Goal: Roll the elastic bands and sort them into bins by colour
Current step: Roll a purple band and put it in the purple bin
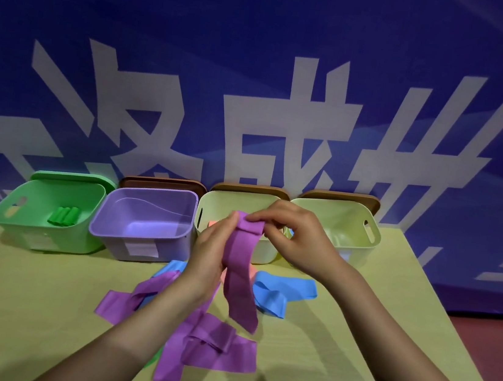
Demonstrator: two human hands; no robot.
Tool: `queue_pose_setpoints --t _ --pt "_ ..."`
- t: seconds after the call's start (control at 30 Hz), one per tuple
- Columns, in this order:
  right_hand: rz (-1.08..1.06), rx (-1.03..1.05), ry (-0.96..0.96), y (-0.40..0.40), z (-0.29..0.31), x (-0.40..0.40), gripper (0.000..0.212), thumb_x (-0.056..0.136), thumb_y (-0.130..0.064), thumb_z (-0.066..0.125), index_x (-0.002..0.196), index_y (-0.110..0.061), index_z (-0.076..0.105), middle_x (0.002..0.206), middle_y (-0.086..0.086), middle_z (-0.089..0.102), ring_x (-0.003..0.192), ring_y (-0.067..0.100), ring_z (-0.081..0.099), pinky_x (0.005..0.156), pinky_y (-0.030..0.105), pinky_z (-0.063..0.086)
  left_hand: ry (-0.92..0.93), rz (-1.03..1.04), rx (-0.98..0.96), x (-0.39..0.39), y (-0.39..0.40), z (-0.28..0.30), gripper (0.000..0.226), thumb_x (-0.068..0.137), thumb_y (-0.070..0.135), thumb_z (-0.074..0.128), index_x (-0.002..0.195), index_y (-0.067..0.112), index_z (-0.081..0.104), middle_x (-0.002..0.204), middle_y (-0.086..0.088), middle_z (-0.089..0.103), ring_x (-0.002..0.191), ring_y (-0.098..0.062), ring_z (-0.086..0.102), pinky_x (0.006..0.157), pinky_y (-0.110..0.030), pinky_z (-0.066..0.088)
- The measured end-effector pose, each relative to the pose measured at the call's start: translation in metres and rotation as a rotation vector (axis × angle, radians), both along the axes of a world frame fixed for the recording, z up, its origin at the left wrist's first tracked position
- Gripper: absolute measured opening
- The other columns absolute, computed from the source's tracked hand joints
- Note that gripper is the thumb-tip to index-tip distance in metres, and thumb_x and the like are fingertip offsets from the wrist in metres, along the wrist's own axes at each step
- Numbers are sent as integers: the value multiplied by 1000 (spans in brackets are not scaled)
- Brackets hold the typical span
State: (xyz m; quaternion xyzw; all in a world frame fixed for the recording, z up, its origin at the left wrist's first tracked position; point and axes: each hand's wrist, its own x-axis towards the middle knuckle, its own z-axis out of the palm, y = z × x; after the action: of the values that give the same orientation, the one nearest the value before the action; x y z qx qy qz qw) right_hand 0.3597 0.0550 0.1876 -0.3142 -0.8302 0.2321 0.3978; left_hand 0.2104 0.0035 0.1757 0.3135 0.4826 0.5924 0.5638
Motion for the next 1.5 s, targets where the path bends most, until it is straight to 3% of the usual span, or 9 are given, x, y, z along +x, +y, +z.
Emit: queue_pose_setpoints --t 0.23,0.37,0.6,0.77,0.9,1.03,1.17,1.33,1.5 --pt "-9 -553 321 -11 3 -14 15 93 -16 58 103 -12 68 69 3 60 61 11 56 64 24 49 252 50 149 0 -5 -3 24 98 24 50 86 24 71 85 -8 66 79 -19 55 70 -29 43" --pt "-45 -571 356 -14 -3 -22 10 89 -6 64 80 -3 65 56 0 55 50 7 50 53 19 42 389 50 211 -1 -8 -4 24 99 20 47 87 22 68 82 -13 68 76 -18 59 70 -31 47" --pt "47 -590 248 -19 3 -26 19 87 -3 66 71 -11 61 50 -6 54 46 3 49 49 15 40 391 43 116 -14 -3 4 32 97 23 51 71 22 70 68 2 64 71 -14 57 65 -24 46" --pt "54 -653 326 -22 3 -31 17 87 -1 65 73 -8 61 53 2 53 46 6 49 50 16 42 528 96 162 -15 -4 1 32 98 25 48 84 5 70 78 -20 65 66 -11 57 62 -26 46" --pt "51 -658 340 -24 1 -30 10 86 0 66 79 -6 62 59 3 54 49 4 50 51 16 43 483 103 171 -16 -5 -2 30 98 26 49 80 13 70 81 -23 64 72 -20 58 68 -35 47" --pt "-1 -591 324 -23 0 -27 5 87 0 65 83 2 63 59 1 55 50 4 50 51 16 42 222 30 48 -19 -7 -6 28 90 39 55 82 15 69 77 -12 63 70 -17 58 62 -26 45" --pt "-77 -497 328 -20 -5 -27 5 86 -2 66 82 0 65 63 2 58 56 4 52 55 17 43 193 -68 -27 -19 -11 -12 32 95 23 53 74 20 76 82 -14 59 77 -24 52 64 -30 40" --pt "-143 -58 116 -15 -17 -27 9 85 -14 65 88 -8 70 77 2 62 68 11 53 62 20 44 -48 -61 -83 -18 -9 -10 30 96 12 48 81 11 74 76 -7 69 72 -16 60 66 -28 46" --pt "-34 231 -125 -6 -15 -21 15 85 -9 63 97 -8 72 82 4 61 73 12 52 66 14 37 -65 -89 -113 -17 -5 -10 29 96 7 43 89 8 71 80 -7 70 71 -11 63 68 -24 49"
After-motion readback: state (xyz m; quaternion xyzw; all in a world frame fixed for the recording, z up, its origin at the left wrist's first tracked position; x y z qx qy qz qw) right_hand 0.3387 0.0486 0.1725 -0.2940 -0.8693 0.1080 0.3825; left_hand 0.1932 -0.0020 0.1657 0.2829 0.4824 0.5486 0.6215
